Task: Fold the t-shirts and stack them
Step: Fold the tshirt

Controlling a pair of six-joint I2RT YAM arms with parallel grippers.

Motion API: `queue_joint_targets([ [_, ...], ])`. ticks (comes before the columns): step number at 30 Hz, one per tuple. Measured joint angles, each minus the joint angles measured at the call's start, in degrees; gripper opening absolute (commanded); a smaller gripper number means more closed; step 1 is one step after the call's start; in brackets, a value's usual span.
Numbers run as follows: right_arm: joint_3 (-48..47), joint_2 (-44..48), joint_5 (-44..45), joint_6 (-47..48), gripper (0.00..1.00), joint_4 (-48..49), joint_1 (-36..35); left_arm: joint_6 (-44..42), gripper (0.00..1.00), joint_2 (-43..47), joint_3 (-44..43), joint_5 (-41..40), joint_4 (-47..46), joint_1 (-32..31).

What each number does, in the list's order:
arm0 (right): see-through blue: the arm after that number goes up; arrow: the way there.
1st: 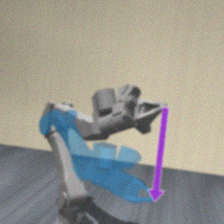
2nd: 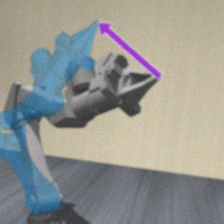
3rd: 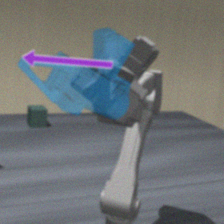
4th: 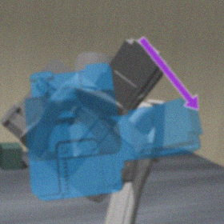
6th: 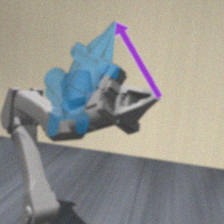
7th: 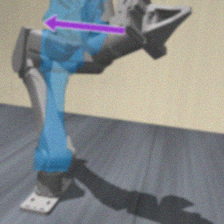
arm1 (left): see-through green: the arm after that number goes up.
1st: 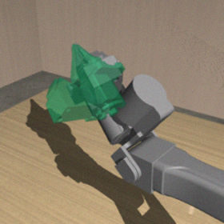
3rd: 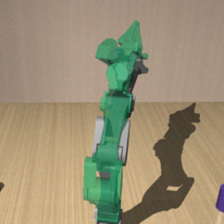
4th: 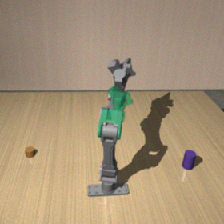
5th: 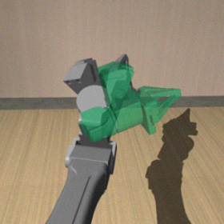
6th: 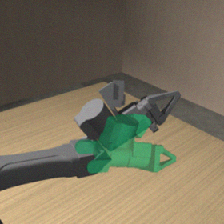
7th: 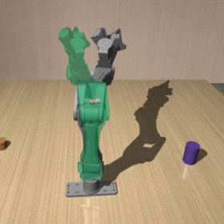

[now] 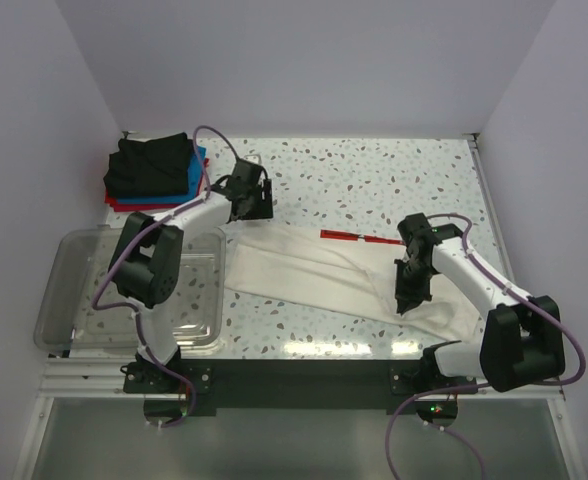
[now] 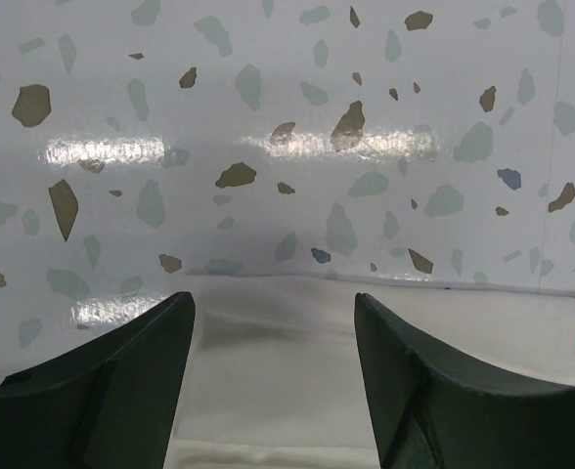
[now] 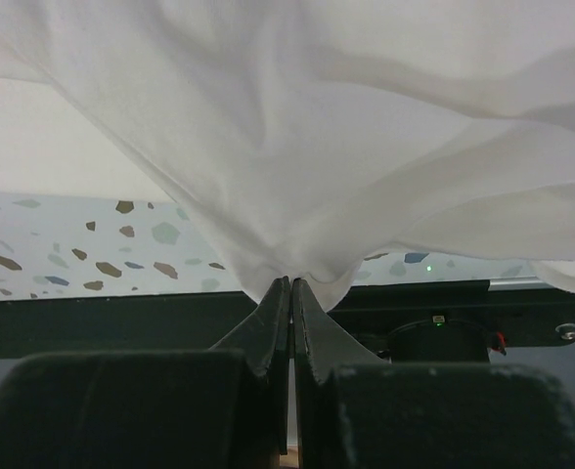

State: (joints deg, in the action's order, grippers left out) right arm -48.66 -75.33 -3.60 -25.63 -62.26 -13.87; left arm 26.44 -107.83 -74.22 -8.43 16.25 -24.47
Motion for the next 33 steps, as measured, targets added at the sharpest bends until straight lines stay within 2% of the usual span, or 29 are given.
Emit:
queue_joint_targets([
  [2,0.00,-0.02,0.00,-0.13,0.00,0.07,0.00,-0.02,0.68,-0.96,-0.72,-0.92,1.11,-0.09],
  [6,0.00,-0.04,0.00,-0.31,0.00,0.13,-0.02,0.00,0.56,-2.71,-2.10,-2.32,3.13,-0.33],
  [14,0.00,-0.42,0.00,-0.33,0.00,0.17,-0.17,-0.02,0.51,-4.72,-3.23,-4.11,5.66,-1.11],
  [17,0.00,-0.42,0.00,-0.33,0.00,0.17,-0.35,0.00,0.42,-4.81,-3.26,-4.68,6.49,-1.16],
  [18,0.00,-0.42,0.00,-0.35,0.00,0.17,-0.39,0.02,0.35,-4.81,-3.26,-4.96,6.69,-1.18],
  [23,0.00,-0.42,0.00,-0.44,0.00,0.20,-0.39,0.20,0.11,-4.81,-3.26,-5.42,7.43,-1.18],
  [24,0.00,-0.42,0.00,-0.48,0.00,0.20,-0.39,0.15,0.02,-4.81,-3.26,-5.46,7.45,-1.18],
  [25,0.00,-0.42,0.00,-0.50,0.00,0.20,-0.39,0.17,0.00,-4.81,-3.26,-5.46,7.43,-1.18],
  [33,0.00,-0.42,0.00,-0.52,0.00,0.17,-0.50,0.00,0.00,-3.87,-3.10,-5.49,7.41,-1.20],
])
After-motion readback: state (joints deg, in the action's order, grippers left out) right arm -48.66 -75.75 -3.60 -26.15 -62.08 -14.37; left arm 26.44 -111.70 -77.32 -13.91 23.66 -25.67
